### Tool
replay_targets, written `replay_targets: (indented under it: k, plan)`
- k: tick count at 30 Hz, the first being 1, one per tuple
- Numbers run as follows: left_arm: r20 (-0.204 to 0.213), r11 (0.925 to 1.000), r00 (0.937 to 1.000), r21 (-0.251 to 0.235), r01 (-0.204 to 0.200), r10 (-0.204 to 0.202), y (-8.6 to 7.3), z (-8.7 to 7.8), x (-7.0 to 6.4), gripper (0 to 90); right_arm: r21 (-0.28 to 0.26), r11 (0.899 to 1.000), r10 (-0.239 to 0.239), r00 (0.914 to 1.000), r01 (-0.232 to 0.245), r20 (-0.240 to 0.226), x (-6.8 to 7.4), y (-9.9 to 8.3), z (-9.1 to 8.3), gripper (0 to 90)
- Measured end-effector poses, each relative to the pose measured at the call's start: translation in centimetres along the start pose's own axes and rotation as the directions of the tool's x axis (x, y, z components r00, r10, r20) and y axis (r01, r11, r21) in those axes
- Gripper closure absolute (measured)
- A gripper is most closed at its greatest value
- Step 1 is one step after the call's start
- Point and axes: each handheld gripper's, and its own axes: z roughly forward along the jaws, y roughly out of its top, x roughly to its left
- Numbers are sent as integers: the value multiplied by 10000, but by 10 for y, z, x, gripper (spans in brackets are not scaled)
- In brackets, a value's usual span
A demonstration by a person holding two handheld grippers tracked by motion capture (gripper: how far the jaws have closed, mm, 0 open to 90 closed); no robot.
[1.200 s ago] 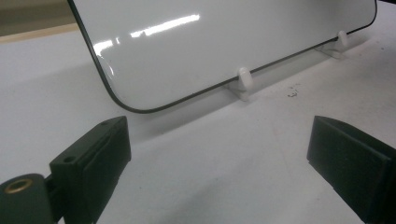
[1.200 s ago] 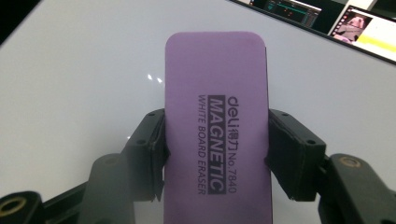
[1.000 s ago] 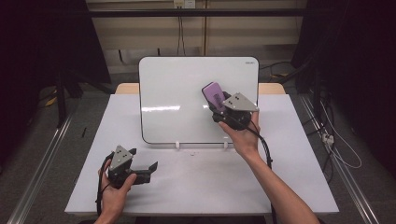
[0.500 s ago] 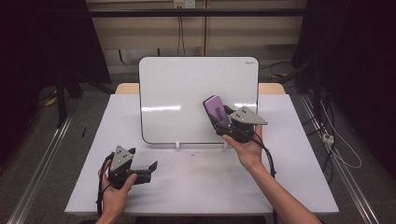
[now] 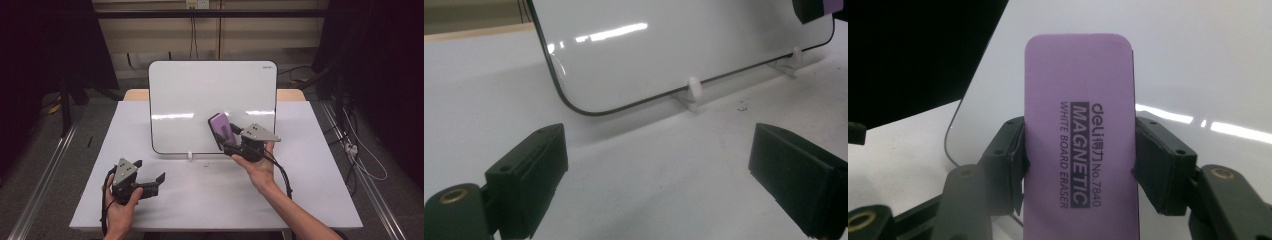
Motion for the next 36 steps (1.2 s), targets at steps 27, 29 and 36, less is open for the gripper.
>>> replay_targets:
  k: [27,29,36]
  plan:
    - [2124,9526,9700,-2515,1711,-1182,66,49,-52,104,-416,9928,1095,9913,-1127,-730,24,-18,-9,416]
    - [2091,9519,9713,-2574,1661,-1130,69,54,-55,116,-474,9920,1129,9907,-1167,-763,25,-19,-9,416]
    - [2341,9464,9630,-2583,1940,-1335,76,66,-62,183,-522,9885,1378,9872,-1422,-801,27,-20,-7,416]
